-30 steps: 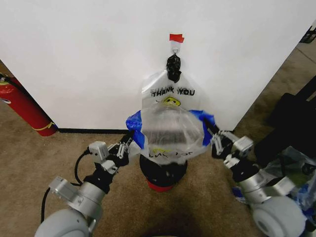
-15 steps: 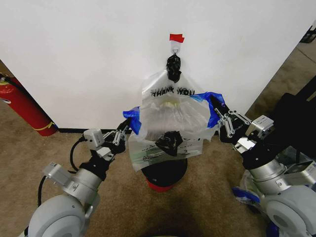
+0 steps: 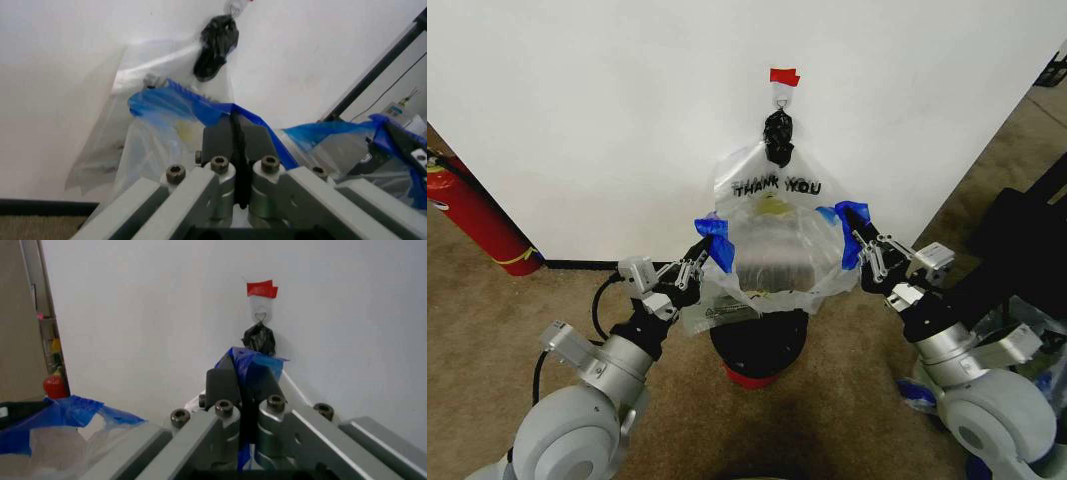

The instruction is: Pick up the garbage bag from the wall and place it over the trash bin.

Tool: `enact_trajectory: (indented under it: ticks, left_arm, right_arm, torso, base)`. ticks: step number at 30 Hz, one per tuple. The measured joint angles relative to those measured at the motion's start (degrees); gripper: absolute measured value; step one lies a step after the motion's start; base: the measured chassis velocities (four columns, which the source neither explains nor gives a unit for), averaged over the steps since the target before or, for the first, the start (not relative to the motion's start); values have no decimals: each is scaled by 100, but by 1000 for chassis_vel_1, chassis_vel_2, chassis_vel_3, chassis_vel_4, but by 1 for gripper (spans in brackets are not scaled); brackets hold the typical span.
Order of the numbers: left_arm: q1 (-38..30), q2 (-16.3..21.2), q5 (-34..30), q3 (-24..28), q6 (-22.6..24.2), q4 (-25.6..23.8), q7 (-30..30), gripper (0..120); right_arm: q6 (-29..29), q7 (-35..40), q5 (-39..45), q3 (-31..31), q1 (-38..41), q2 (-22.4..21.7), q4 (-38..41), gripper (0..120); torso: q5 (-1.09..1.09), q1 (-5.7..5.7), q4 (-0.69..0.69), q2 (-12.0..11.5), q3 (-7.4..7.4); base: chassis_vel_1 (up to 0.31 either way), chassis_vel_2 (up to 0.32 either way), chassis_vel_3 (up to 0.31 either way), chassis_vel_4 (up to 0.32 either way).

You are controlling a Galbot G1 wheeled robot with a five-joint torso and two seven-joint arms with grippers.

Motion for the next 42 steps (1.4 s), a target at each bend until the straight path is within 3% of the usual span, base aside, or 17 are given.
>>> enact_trajectory:
  ticks: [4, 16, 22, 36, 42]
  left_arm:
    - [-16, -89, 15, 78, 4, 168, 12, 0]
    - [-195, -311, 79, 453, -89, 1129, 30, 0]
    - [-140, -361, 170, 505, -162, 1559, 30, 0]
    - [316, -136, 183, 66, -335, 1427, 117, 0]
    - [368, -294, 292, 192, -356, 1563, 121, 0]
  right_arm:
    - [13, -11, 18, -19, 8, 4, -103, 0]
    - [81, -91, -281, -527, -88, 584, -745, 0]
    - [191, -111, -650, -1069, -55, 1101, -1330, 0]
    - [198, -80, -782, -1602, -90, 1824, -1457, 0]
    - [217, 36, -784, -1691, -52, 2020, -1851, 0]
  torso:
    - [-1, 0, 0, 0, -1]
    - [-2, 0, 0, 0, -1]
    - [0, 0, 0, 0, -1]
    - [-1, 0, 0, 0, -1]
    - [0, 0, 0, 0, -1]
  base:
    - [0, 0, 0, 0]
    - [0, 0, 0, 0]
    - [0, 0, 0, 0]
    - [0, 0, 0, 0]
    - [0, 0, 0, 0]
